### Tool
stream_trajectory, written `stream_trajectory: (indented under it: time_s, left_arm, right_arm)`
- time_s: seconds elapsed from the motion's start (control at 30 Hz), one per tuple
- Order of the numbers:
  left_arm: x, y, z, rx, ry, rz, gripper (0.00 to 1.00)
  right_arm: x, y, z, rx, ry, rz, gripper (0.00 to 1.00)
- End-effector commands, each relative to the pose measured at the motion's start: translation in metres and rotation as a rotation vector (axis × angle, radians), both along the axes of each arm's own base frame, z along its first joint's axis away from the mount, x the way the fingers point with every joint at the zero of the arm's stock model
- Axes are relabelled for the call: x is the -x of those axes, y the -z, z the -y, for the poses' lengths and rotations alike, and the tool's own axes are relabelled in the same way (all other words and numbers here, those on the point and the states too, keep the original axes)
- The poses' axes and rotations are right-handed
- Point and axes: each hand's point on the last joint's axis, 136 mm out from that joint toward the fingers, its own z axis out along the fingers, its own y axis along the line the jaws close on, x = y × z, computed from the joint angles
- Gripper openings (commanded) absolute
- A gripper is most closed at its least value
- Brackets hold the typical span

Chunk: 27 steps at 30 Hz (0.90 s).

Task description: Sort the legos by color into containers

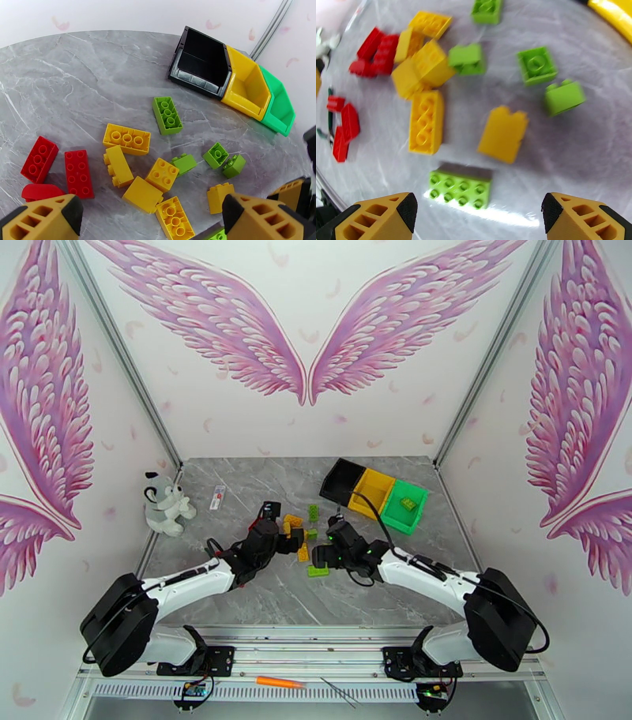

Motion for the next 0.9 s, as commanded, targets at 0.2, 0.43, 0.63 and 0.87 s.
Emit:
stream_trajectory:
  time_s: [0.2,0.43,0.63,0.87]
  left_arm:
    - [0.005,-0.002,-0.006,0.023,-0.008,-0.007,0.99]
    - [0.005,-0.003,-0.016,0.030,-0.037,-0.004,0.99]
    - [0.003,-0.001,-0.023,0.047,-0.058,-0.012,0.99]
    - [0.002,0.003,-0.025,0.059,-0.062,-0.028,0.99]
  right_arm:
    - [0.021,0.034,-0.013,0.079,0.018,-0.090,0.98]
    - [0.015,0.052,-0.019,0.153,0.029,-0.102,0.94]
    - [0.010,0.061,-0.027,0.181,0.019,-0.108,0.90]
    - [0.000,0.068,-0.022,0.261,0.044,-0.095,0.84]
